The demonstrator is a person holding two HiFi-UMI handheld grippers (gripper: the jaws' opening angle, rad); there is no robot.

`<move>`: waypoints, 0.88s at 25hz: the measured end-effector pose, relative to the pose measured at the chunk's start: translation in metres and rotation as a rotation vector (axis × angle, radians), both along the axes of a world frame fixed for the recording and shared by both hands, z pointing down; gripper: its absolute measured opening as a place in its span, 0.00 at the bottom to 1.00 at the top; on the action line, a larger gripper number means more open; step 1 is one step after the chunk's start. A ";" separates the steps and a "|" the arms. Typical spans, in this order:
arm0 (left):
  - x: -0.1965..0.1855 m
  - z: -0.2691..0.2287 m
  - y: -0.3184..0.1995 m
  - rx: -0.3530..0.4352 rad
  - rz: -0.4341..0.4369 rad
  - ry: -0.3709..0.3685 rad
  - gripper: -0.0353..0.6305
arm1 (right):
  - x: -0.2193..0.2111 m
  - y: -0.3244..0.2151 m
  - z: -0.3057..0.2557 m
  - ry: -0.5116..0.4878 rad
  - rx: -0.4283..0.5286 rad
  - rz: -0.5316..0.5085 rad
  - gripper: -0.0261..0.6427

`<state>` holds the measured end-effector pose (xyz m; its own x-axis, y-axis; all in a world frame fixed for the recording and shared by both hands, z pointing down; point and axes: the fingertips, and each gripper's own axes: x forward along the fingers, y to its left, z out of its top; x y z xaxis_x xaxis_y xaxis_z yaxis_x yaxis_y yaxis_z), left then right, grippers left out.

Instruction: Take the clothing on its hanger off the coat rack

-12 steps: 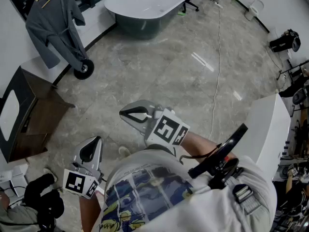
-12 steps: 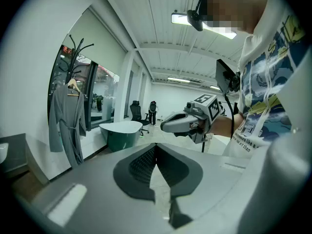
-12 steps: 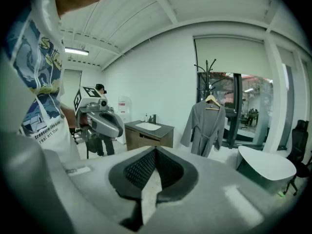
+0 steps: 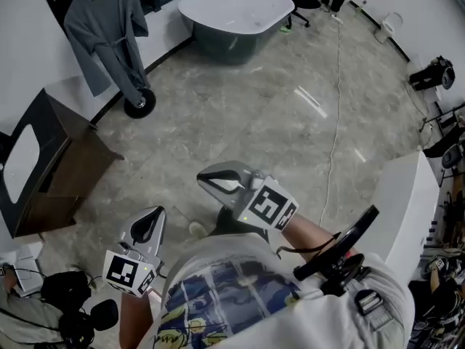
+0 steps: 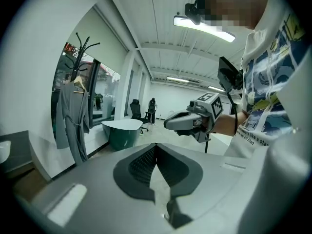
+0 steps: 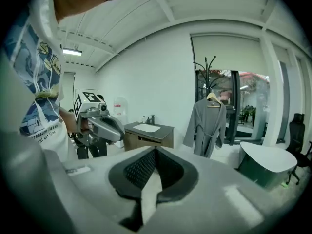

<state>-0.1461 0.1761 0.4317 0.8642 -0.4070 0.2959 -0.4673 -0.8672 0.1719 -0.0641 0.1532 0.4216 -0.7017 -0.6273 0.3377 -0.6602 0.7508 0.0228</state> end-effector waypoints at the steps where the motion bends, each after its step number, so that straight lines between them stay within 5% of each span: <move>1: -0.004 0.002 -0.003 -0.002 0.002 0.001 0.06 | -0.002 0.000 0.001 -0.005 -0.003 0.013 0.04; 15: 0.040 0.007 -0.136 0.000 -0.009 0.011 0.12 | 0.060 -0.118 -0.001 0.021 0.032 0.070 0.23; 22: 0.051 -0.017 -0.261 0.118 -0.151 -0.048 0.19 | 0.110 -0.193 -0.001 0.013 0.047 0.039 0.28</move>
<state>-0.0954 -0.0846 0.4144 0.7767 -0.5652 0.2780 -0.5988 -0.7995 0.0474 0.0460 -0.0399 0.4209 -0.6721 -0.6697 0.3159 -0.6885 0.7222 0.0661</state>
